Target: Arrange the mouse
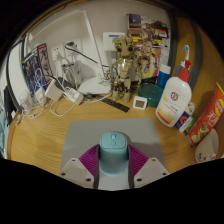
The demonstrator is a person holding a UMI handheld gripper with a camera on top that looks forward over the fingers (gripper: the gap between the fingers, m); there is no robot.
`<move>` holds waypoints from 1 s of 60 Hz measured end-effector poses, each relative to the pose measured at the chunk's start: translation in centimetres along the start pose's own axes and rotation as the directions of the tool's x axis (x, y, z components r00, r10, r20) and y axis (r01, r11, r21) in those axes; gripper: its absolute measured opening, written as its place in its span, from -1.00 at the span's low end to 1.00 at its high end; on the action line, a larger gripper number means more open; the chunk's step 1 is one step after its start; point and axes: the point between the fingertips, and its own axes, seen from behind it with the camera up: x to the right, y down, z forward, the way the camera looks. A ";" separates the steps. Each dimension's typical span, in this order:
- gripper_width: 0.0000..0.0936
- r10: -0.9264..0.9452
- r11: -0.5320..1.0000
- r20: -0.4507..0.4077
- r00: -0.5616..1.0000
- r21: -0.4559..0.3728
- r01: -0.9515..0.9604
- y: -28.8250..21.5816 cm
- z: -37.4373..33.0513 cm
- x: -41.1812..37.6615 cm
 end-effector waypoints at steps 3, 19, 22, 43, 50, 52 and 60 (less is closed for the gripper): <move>-0.04 -0.001 1.000 -0.002 1.000 -0.009 0.001 0.2 0.1 0.1; 0.84 -0.028 0.999 -0.078 0.997 -0.016 0.027 -0.1 -2.9 0.7; 0.84 -0.016 1.000 -0.078 0.997 0.001 0.016 -0.7 -4.6 0.4; 0.84 -0.022 0.986 -0.118 0.993 0.163 0.042 -6.9 -21.0 -4.8; 0.84 -0.024 0.979 -0.091 0.996 0.198 0.042 -7.1 -24.4 -8.2; 0.83 -0.033 0.978 -0.089 0.995 0.201 0.050 -6.9 -25.1 -9.1; 0.84 -0.034 0.972 -0.070 0.997 0.228 0.049 -5.9 -28.0 -12.6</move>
